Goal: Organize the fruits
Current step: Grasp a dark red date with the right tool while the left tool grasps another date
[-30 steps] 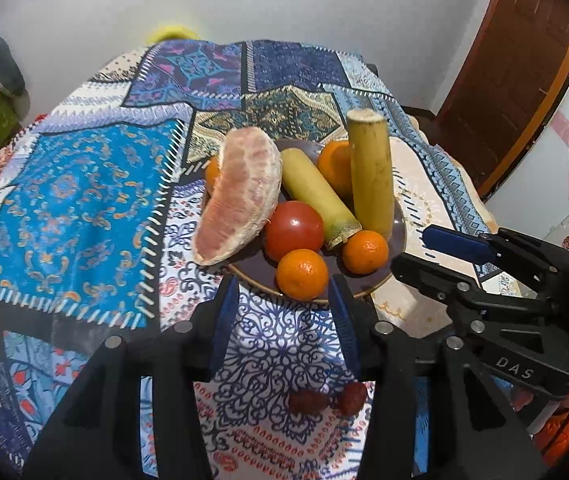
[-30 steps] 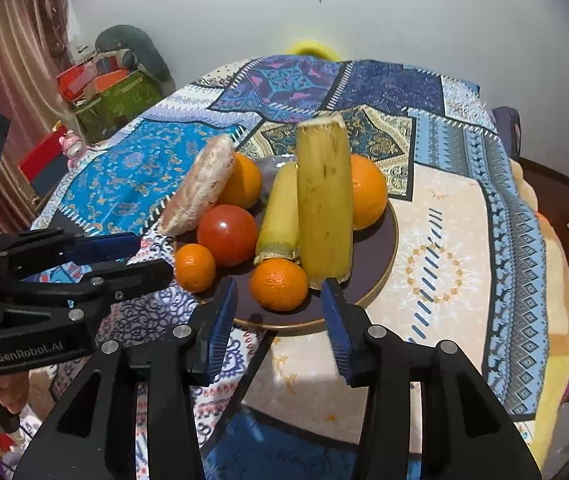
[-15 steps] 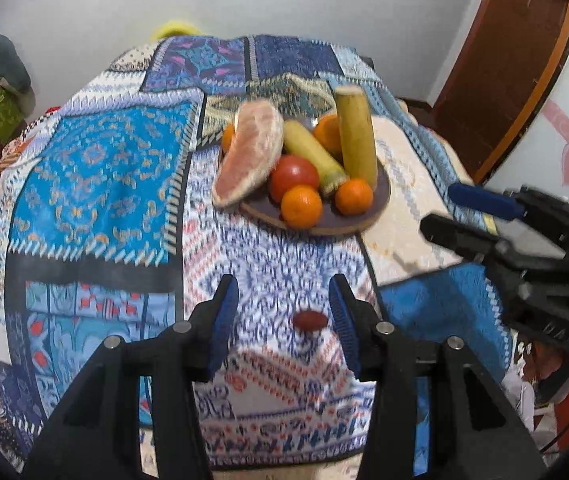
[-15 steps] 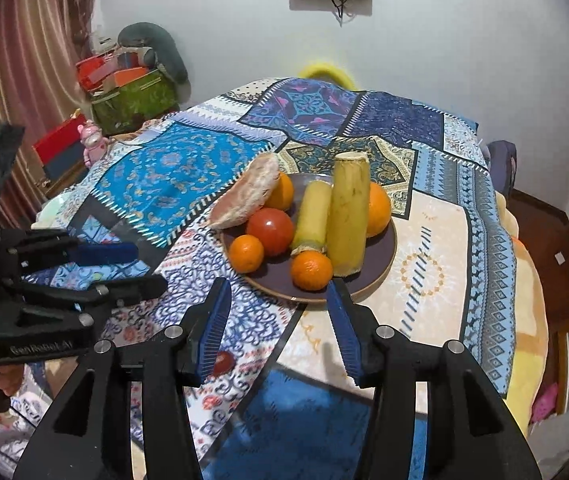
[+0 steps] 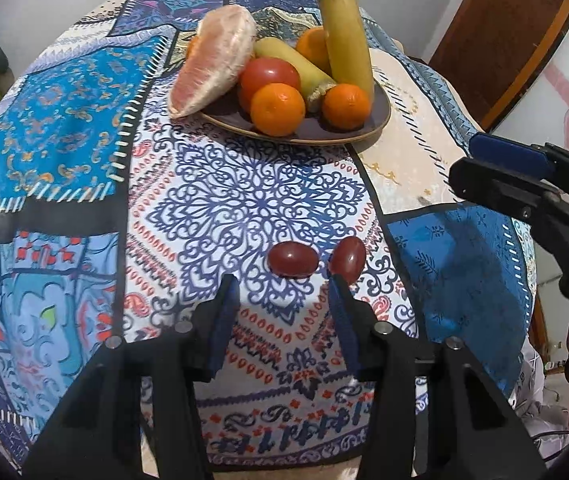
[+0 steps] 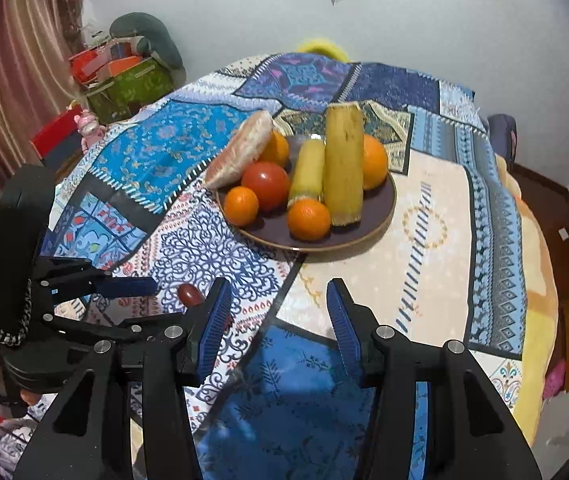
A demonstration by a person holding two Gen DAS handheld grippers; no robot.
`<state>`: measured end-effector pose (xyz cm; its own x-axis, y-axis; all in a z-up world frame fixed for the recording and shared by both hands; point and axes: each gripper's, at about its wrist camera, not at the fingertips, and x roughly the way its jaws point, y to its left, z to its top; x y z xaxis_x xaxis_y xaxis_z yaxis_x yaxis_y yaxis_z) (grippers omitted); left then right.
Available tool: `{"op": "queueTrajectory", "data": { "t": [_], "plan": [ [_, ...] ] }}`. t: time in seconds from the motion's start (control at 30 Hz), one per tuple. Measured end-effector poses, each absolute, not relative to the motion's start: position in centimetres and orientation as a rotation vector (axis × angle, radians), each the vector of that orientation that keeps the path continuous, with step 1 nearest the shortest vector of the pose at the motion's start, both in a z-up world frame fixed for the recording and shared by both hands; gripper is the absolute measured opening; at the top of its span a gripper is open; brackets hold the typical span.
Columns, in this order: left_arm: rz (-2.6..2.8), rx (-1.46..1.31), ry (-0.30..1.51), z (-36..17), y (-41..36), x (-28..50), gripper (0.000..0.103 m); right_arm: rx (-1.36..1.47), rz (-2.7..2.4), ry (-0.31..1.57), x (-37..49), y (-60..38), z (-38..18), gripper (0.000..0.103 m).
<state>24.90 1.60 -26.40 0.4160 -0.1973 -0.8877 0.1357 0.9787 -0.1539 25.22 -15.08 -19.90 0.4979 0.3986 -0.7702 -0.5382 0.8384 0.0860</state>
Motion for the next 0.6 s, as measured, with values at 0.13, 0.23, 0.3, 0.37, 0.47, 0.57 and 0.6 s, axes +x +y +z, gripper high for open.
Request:
{"op": "queueTrajectory", "data": {
  "t": [0.13,0.23,0.3,0.37,0.47,0.57,0.6],
  "plan": [
    [-0.207,-0.047,1.106,-26.7,1.0,25.5,0.031,-0.159,0.584,0.906,25.5,-15.2,-20.7,0.046],
    [-0.219,-0.047,1.094,-26.7,0.8,25.9,0.026,-0.147,0.591,0.925,25.6,-15.2,-21.5,0.046],
    [-0.219,-0.041,1.080,-26.7,0.7,25.8,0.025,-0.139,0.594,0.941,25.7,-15.2,-22.0,0.046],
    [-0.223,-0.046,1.079,-26.7,0.8,25.7,0.025,-0.128,0.599,0.956,25.7,-15.1,-22.4,0.046],
    [-0.202,-0.053,1.073,-26.4,1.4,25.3,0.025,-0.128,0.618,0.970,25.6,-14.8,-22.6,0.046],
    [-0.177,-0.068,1.053,-25.7,2.6,24.5,0.025,-0.143,0.628,0.966,25.4,-14.2,-22.4,0.046],
    [-0.173,-0.073,1.049,-25.5,3.0,24.3,0.025,-0.146,0.631,0.965,25.4,-14.1,-22.3,0.046]
  ]
}}
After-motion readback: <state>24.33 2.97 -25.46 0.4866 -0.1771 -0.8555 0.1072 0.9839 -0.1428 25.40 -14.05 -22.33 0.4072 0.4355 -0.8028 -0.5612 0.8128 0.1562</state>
